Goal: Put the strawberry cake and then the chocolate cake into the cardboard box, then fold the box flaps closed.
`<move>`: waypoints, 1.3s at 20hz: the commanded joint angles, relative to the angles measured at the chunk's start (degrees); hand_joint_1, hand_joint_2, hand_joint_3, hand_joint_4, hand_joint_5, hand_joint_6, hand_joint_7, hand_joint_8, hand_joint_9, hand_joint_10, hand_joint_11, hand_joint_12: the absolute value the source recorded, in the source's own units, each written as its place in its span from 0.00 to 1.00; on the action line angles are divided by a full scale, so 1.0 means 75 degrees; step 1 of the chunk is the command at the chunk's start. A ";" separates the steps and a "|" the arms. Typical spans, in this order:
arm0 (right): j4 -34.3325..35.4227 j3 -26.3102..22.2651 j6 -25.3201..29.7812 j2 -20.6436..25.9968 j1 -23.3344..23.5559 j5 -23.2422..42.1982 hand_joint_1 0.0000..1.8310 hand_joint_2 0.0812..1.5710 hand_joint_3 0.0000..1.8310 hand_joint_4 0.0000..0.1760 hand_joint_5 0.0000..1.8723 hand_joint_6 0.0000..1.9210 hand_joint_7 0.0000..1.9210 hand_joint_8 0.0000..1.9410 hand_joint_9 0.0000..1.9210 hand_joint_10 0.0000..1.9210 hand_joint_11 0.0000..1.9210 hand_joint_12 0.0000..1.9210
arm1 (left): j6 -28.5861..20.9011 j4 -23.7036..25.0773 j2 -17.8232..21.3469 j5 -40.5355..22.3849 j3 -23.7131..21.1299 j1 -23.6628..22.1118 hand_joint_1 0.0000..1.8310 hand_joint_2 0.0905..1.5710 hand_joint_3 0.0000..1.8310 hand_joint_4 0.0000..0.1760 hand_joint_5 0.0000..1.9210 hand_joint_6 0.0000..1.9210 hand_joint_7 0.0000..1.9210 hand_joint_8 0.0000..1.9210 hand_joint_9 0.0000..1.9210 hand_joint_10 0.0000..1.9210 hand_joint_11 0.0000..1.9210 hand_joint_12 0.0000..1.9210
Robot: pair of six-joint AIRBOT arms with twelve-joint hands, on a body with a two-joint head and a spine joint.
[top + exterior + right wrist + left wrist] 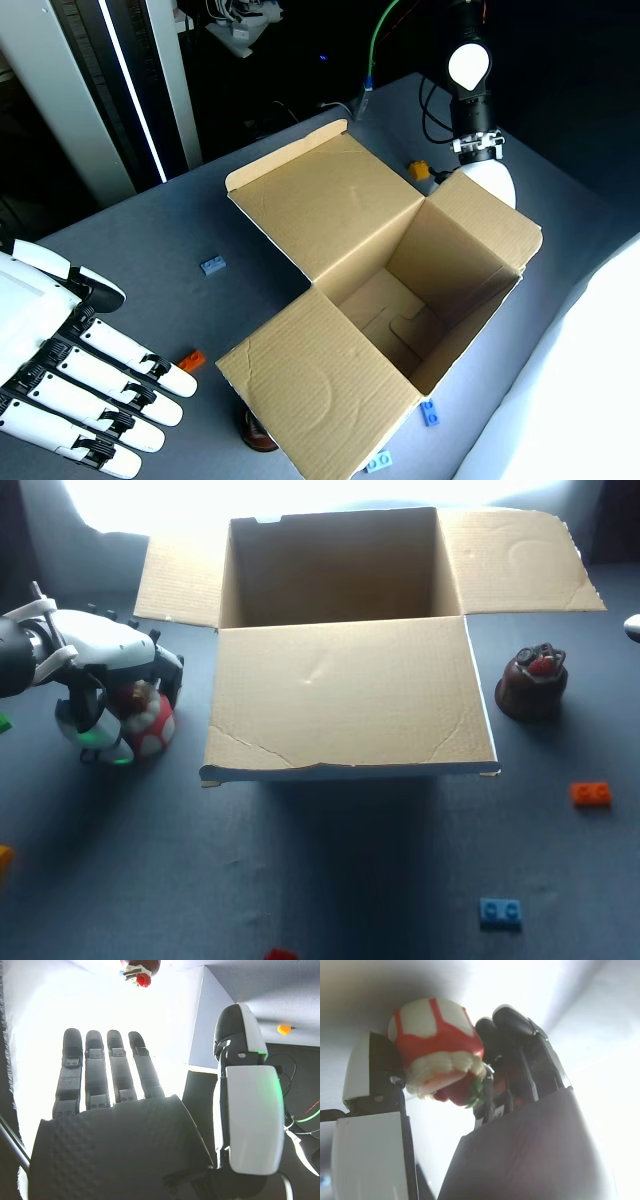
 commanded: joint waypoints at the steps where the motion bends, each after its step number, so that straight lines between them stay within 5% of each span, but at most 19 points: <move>1: 0.0014 0.0023 -0.0052 0.0091 0.0028 0.0842 0.22 0.66 0.00 0.00 0.07 0.00 0.06 0.00 0.08 0.00 0.00 0.28 | 0.0011 0.0018 0.0160 0.0324 -0.0005 -0.0079 0.61 0.82 0.00 0.00 0.31 0.74 0.34 0.86 0.23 0.83 0.17 1.00; 7: 0.0014 0.0023 -0.0054 0.0091 0.0028 0.0842 0.22 0.68 0.00 0.00 0.08 0.00 0.06 0.00 0.09 0.00 0.00 0.30 | 0.0012 -0.0063 0.0687 -0.0251 -0.0321 -0.0188 0.61 0.82 0.00 0.00 0.32 0.74 0.34 0.86 0.24 0.84 0.17 1.00; 26: 0.0014 0.0017 -0.0056 0.0096 0.0009 0.0841 0.24 0.68 0.00 0.00 0.10 0.00 0.09 0.00 0.11 0.00 0.00 0.35 | 0.0308 0.0179 0.2802 -0.3249 -0.1428 -0.2057 0.61 0.83 0.00 0.00 0.31 0.73 0.33 0.89 0.21 0.91 0.20 1.00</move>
